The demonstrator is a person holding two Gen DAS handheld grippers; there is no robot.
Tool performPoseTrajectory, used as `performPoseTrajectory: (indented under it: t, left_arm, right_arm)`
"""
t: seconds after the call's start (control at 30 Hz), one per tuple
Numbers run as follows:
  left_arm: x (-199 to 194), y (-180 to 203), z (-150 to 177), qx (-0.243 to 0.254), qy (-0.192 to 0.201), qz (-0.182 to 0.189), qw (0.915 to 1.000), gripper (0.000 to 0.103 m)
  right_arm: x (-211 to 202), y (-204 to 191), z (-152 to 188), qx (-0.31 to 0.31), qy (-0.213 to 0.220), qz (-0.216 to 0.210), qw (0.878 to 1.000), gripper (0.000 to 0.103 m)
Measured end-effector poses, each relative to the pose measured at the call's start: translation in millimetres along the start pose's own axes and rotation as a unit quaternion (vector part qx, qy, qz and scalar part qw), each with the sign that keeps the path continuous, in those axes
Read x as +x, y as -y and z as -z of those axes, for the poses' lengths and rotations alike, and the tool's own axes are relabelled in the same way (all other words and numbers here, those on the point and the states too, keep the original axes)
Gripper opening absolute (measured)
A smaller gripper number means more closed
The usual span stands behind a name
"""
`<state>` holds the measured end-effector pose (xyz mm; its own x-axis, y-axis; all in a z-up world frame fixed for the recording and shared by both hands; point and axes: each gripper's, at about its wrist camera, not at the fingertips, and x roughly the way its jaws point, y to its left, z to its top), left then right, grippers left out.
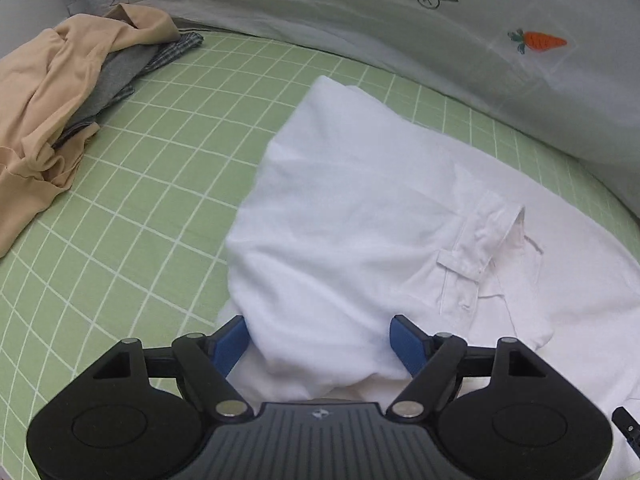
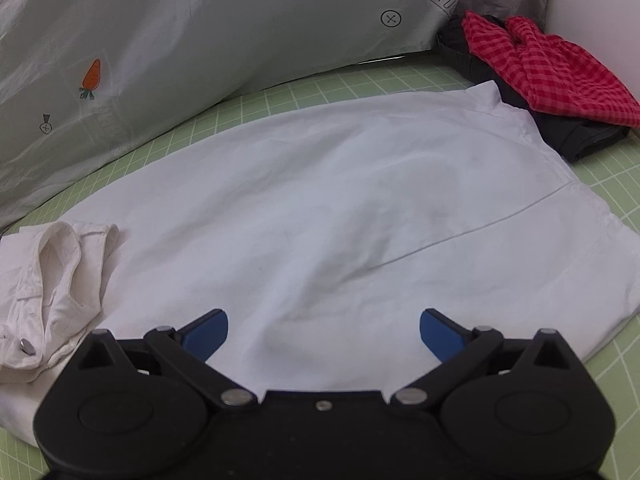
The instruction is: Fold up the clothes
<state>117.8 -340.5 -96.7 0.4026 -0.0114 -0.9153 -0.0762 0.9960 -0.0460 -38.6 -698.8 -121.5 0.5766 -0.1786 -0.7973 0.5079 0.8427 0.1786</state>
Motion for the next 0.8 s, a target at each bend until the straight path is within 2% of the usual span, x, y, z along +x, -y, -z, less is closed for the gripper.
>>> performPoseTrajectory:
  t: [0.07,0.17,0.27,0.53,0.73,0.8]
  left_arm:
    - [6,8,0,0.015,-0.006,-0.019,0.9997,0.082]
    - [12,11,-2,0.023,-0.013,-0.021,0.9994,0.09]
    - [19,13,-4,0.018,-0.025,-0.028,0.9991,0.093]
    - [36,38,-10,0.052,-0.044,-0.088,0.9938,0.099]
    - [39,43,-11,0.06,-0.045,-0.108,0.9913,0.102]
    - [40,45,-9,0.064,-0.042,-0.114,0.9905,0.102]
  right_arm:
    - [-1,1,-2,-0.006,-0.001,0.007,1.0,0.103]
    - [0,4,-9,-0.025,0.005,0.022,0.999,0.103]
    - [4,16,-20,-0.054,0.022,0.06,0.996,0.103]
    - [28,96,-59,-0.051,0.042,0.105,0.992,0.103]
    - [50,143,-69,-0.058,0.033,0.143,0.987,0.103]
    - [52,151,-67,-0.063,0.039,0.131,0.989,0.103]
